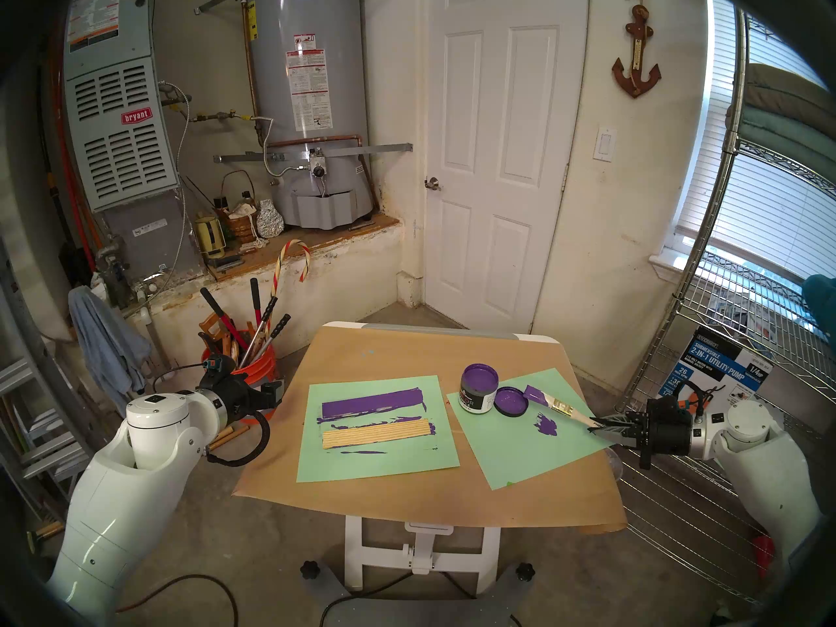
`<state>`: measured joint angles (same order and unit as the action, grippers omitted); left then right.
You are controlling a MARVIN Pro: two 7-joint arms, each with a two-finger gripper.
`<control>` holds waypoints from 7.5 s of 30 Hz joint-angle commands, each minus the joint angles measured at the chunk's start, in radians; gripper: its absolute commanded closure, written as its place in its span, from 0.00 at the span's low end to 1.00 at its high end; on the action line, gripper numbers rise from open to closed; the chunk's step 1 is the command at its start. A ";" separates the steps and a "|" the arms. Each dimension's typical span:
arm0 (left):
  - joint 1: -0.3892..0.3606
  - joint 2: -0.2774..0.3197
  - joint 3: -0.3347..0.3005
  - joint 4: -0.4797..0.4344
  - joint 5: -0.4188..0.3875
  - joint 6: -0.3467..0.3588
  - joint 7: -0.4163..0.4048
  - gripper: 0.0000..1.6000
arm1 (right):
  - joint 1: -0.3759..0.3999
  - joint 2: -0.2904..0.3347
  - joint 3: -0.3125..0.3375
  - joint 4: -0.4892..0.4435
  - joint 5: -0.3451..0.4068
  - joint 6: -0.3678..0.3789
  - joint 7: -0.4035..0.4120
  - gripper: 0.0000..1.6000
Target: Pick up brush, dip the brush into paint, and paint the wood
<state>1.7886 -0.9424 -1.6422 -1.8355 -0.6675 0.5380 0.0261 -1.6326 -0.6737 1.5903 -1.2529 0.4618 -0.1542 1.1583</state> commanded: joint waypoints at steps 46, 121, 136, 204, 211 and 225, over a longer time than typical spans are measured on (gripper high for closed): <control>-0.004 0.002 -0.008 -0.013 -0.002 -0.001 0.001 0.00 | 0.014 0.014 -0.004 0.015 -0.054 0.015 -0.018 0.77; -0.004 0.002 -0.008 -0.013 -0.002 -0.001 0.001 0.00 | 0.000 0.002 -0.003 -0.004 -0.060 0.041 -0.014 0.55; -0.004 0.002 -0.008 -0.013 -0.002 -0.001 0.001 0.00 | -0.005 -0.003 0.003 -0.012 -0.051 0.053 -0.010 0.31; -0.004 0.002 -0.008 -0.013 -0.002 -0.002 0.001 0.00 | -0.496 -0.469 0.625 -0.348 0.402 0.629 -0.143 0.00; -0.004 0.002 -0.008 -0.013 -0.002 -0.002 0.001 0.00 | -0.482 -0.469 0.600 -0.315 0.376 0.604 -0.152 0.00; -0.004 0.002 -0.008 -0.013 -0.002 -0.002 0.001 0.00 | -0.440 -0.498 0.585 -0.283 0.384 0.614 -0.183 0.00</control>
<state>1.7886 -0.9419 -1.6410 -1.8344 -0.6677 0.5379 0.0261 -2.1037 -1.1614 2.1689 -1.5217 0.8170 0.4465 0.9799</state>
